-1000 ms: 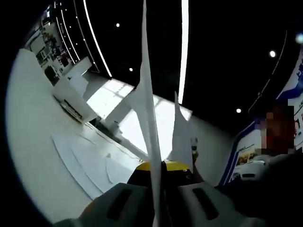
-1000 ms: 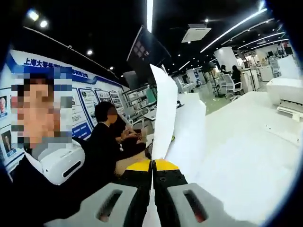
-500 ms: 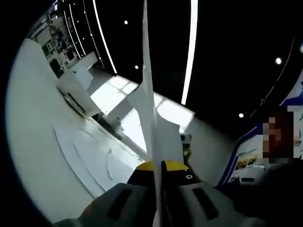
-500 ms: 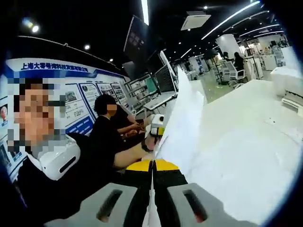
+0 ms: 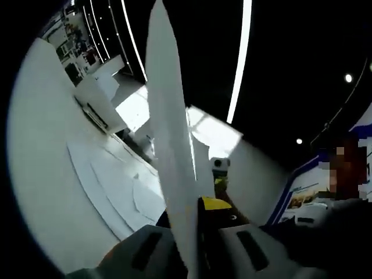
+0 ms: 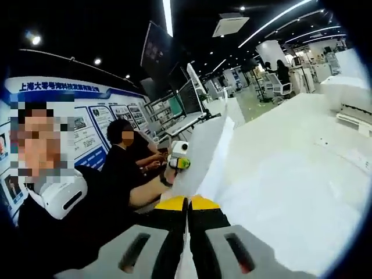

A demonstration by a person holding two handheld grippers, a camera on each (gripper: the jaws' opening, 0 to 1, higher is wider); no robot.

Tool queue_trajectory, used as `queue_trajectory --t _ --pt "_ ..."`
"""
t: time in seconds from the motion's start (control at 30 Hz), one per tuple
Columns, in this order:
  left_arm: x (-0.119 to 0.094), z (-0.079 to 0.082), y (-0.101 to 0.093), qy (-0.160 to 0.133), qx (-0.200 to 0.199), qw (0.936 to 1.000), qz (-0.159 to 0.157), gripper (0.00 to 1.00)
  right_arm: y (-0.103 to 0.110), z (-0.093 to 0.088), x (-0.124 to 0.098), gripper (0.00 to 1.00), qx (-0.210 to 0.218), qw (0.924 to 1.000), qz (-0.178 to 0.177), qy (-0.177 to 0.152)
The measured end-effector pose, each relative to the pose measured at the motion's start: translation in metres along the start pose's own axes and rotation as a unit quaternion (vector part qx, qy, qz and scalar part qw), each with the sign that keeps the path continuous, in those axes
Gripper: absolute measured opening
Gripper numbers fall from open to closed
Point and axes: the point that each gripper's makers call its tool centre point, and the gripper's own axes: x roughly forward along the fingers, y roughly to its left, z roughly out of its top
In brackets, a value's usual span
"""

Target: Organize the stack of printing papers by aligning and flattening the scattered papers on the table

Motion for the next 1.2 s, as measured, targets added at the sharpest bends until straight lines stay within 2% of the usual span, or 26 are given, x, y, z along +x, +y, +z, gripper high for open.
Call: queue_trajectory --t 0.4,0.73,0.9,1.2 --pt "-0.001 0.001 0.005 -0.004 -0.027 0.9996 0.000 0.06 -0.020 -0.003 0.000 0.00 0.021 0.9997 -0.008 0.001" --pt "0.000 0.000 0.006 -0.008 -0.039 0.9992 -0.001 0.12 -0.023 -0.004 0.005 0.00 0.027 0.9996 -0.006 -0.001" --pt "0.002 -0.005 0.006 0.001 -0.038 0.9993 0.002 0.12 -0.025 -0.004 0.013 0.00 0.027 0.9996 -0.002 -0.001" --pt "0.001 -0.004 0.006 0.001 -0.042 0.9991 0.002 0.12 -0.024 0.001 0.037 0.00 0.025 0.9997 0.008 0.001"
